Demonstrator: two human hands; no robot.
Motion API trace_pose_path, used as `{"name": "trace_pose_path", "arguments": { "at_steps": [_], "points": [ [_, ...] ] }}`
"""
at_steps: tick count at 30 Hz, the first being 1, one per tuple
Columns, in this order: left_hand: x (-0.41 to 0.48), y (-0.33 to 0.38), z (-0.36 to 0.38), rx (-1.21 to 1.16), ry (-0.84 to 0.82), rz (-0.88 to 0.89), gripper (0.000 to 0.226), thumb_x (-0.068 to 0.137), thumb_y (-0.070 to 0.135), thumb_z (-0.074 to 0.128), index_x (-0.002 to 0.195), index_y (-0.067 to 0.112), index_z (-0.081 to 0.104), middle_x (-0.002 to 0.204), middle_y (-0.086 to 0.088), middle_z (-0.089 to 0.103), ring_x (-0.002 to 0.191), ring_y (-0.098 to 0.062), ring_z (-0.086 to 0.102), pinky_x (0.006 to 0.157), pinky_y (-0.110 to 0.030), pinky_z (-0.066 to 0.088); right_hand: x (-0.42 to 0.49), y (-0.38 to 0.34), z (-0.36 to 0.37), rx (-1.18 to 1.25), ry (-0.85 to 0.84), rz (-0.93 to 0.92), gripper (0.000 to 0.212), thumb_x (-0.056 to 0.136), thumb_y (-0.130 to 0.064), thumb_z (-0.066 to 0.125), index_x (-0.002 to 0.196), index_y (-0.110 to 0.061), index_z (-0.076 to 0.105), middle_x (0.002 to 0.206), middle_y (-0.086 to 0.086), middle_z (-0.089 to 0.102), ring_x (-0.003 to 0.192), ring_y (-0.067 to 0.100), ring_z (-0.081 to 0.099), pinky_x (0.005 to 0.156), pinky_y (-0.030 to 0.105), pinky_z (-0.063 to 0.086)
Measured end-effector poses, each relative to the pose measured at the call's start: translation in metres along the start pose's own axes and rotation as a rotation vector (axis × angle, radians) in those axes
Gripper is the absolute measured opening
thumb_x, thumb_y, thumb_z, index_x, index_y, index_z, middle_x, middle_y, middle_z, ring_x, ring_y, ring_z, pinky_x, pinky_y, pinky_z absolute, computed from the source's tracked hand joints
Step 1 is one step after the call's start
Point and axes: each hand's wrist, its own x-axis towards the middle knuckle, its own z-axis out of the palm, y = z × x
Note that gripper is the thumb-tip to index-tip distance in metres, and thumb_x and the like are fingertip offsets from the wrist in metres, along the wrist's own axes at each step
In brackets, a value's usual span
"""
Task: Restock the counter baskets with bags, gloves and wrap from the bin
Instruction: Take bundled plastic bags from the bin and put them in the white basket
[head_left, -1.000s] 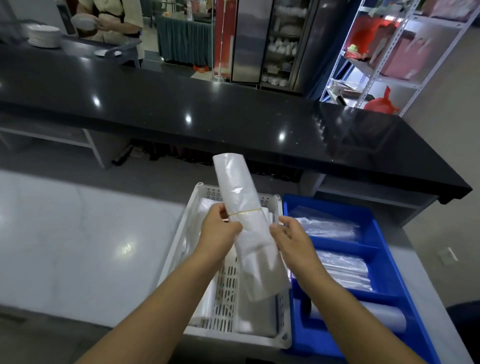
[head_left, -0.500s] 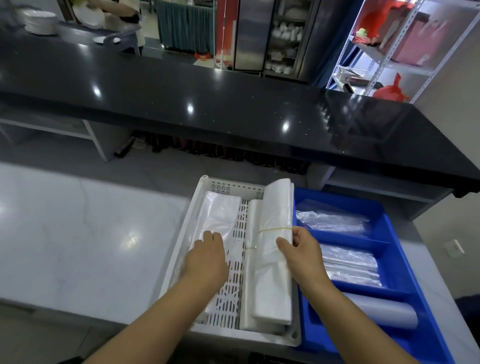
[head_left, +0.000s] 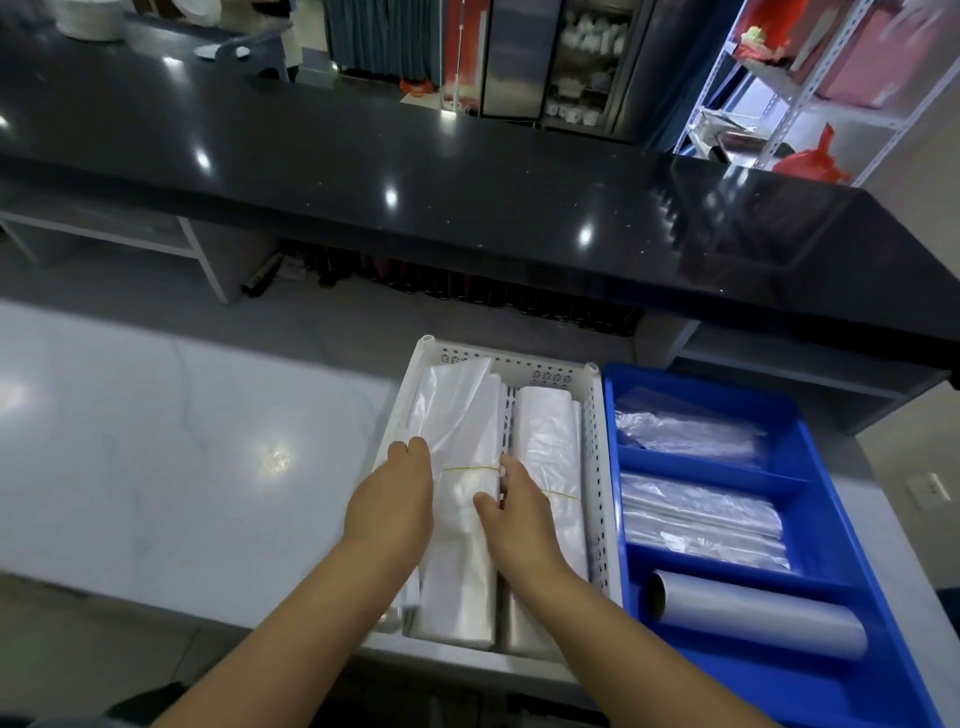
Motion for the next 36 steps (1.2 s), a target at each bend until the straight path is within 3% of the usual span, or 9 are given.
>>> {"name": "trace_pose_path", "arguments": {
  "at_steps": [6,11,13,17,21,25,28,32,36],
  "points": [
    [0.001,0.002,0.001,-0.011,-0.008,0.006,0.024,0.084,-0.002,0.046,0.101,0.012,0.038,0.096,-0.005,0.043,0.049,-0.016,0.029,0.043,-0.028,0.022,-0.002,0.005,-0.004,-0.652,0.069,-0.206,0.032,0.087,-0.018,0.054,0.119,-0.019,0.048,0.12,0.001,0.044,0.104,0.02,0.048,0.081,0.029,0.044],
    [0.002,0.003,-0.01,0.011,0.012,0.021,0.023,0.086,0.0,0.045,0.103,0.013,0.039,0.103,-0.007,0.046,0.068,-0.027,0.054,0.053,-0.032,0.033,0.007,0.011,0.002,-0.844,-0.229,-0.482,0.056,0.086,-0.044,0.052,0.138,-0.03,0.034,0.156,0.007,0.02,0.143,0.026,0.012,0.116,0.042,0.007],
    [0.002,0.004,-0.012,0.021,0.018,0.025,0.023,0.086,0.002,0.047,0.104,0.014,0.039,0.103,-0.007,0.046,0.069,-0.026,0.055,0.053,-0.031,0.033,0.011,0.017,0.003,-0.921,-0.341,-0.538,0.062,0.09,-0.053,0.037,0.145,-0.035,0.015,0.159,0.003,0.002,0.145,0.022,-0.005,0.115,0.043,-0.008],
    [0.002,0.004,-0.014,0.03,-0.007,0.023,0.025,0.084,-0.001,0.047,0.103,0.014,0.039,0.102,-0.007,0.046,0.061,-0.023,0.041,0.052,-0.031,0.032,0.011,0.024,0.0,-0.969,-0.315,-0.494,0.06,0.091,-0.057,0.029,0.145,-0.036,0.014,0.159,0.003,0.001,0.145,0.023,-0.007,0.115,0.043,-0.009],
    [0.0,0.004,-0.013,0.0,0.016,0.054,0.024,0.083,-0.003,0.045,0.097,0.015,0.037,0.096,-0.006,0.044,0.057,-0.023,0.039,0.049,-0.031,0.03,0.007,0.018,-0.013,-0.7,-0.323,-0.422,0.051,0.095,-0.04,0.041,0.143,-0.035,0.025,0.157,0.0,0.016,0.144,0.018,0.009,0.116,0.034,0.005],
    [-0.005,0.022,-0.013,-0.075,0.04,0.11,0.033,0.076,-0.01,0.044,0.092,0.017,0.035,0.095,-0.006,0.042,0.059,-0.024,0.05,0.047,-0.032,0.028,0.011,0.002,-0.052,-0.108,0.172,-0.211,0.031,0.094,-0.02,0.049,0.123,-0.03,0.054,0.122,-0.012,0.053,0.118,0.005,0.046,0.104,0.033,0.04],
    [-0.012,0.053,-0.003,-0.134,-0.012,0.16,0.032,0.079,-0.009,0.047,0.101,0.014,0.04,0.105,-0.007,0.044,0.073,-0.027,0.059,0.052,-0.034,0.033,0.016,-0.003,-0.074,-0.054,0.346,-0.178,0.025,0.093,-0.014,0.048,0.112,-0.024,0.06,0.109,-0.012,0.057,0.108,0.01,0.053,0.095,0.039,0.048],
    [-0.017,0.068,0.02,-0.271,-0.181,0.264,0.026,0.092,0.027,0.047,0.113,0.012,0.047,0.116,-0.006,0.047,0.092,-0.024,0.056,0.072,-0.033,0.044,0.017,0.004,-0.084,-0.081,0.344,-0.156,0.023,0.093,-0.014,0.05,0.11,-0.025,0.06,0.107,-0.012,0.056,0.106,0.011,0.054,0.092,0.037,0.05],
    [-0.009,0.047,0.03,-0.195,0.037,0.468,0.025,0.094,0.019,0.04,0.114,0.014,0.054,0.117,-0.004,0.056,0.103,-0.021,0.05,0.084,-0.031,0.042,0.016,0.016,-0.089,-0.177,0.297,-0.169,0.025,0.093,-0.01,0.05,0.111,-0.024,0.06,0.111,-0.013,0.053,0.112,0.013,0.051,0.093,0.029,0.045]
  ]
}}
